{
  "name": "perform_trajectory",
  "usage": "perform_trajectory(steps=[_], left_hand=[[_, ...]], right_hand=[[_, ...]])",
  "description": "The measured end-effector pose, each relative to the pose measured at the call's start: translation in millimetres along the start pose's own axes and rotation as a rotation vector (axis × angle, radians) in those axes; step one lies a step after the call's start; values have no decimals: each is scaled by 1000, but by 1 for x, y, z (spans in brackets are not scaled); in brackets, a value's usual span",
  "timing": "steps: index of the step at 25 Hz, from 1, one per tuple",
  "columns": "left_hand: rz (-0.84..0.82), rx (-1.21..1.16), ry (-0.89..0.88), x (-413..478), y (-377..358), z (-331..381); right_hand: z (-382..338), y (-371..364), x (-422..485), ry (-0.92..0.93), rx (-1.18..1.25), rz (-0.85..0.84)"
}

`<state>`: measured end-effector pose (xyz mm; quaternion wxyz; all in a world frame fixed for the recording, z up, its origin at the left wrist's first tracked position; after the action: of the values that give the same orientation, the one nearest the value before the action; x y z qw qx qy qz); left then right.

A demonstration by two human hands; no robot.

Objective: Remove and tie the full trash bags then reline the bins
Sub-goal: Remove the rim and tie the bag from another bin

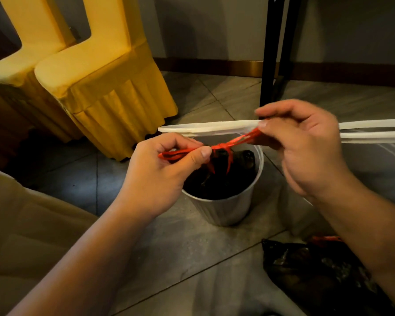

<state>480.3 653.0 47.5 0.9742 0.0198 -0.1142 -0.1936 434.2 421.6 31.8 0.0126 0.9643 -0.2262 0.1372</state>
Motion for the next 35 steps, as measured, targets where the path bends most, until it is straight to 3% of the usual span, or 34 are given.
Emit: perform_trajectory(steps=[5,8,10,13,14,16,19,23,30,32,35], left_hand=[[28,77,129,-3,15,-28],[101,67,284,-7,25,-64],[161,183,376,-11,39,-84],[226,421,388,-11,68,-94],[235,473,381,-9,76,-94],[222,552,392,-6,86,-95],[201,603,424,-3,90,-101],[183,605,447,-4,95,-104],[220,628,403,-12,101,-95],[262,531,405,-12,99,-93],[377,123,465,-17,94,-93]], right_hand=[[10,3,-11,-271,466,-109],[10,12,-9,-267,537,-140],[-1,33,-9,-50,155,-132],[4,24,-29,366,-866,-272],[17,19,-34,411,-1093,-333],[39,15,-38,463,-1298,-398],[55,26,-35,444,-1309,-426],[81,42,-31,271,-1285,-468],[85,48,-17,212,-1253,-443],[85,48,-13,125,-1117,-433],[79,46,-10,-3,-806,-417]])
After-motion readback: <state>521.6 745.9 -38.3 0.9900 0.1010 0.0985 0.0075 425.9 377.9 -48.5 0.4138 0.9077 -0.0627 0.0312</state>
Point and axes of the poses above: each hand's wrist, its own x-axis towards the middle knuckle, its own y-axis out of the back of the hand, z = x × y, the point moved 9 cm from there along x, towards the middle knuckle, and after that the axes turned 15 degrees about -x, right-handed, at the moved point
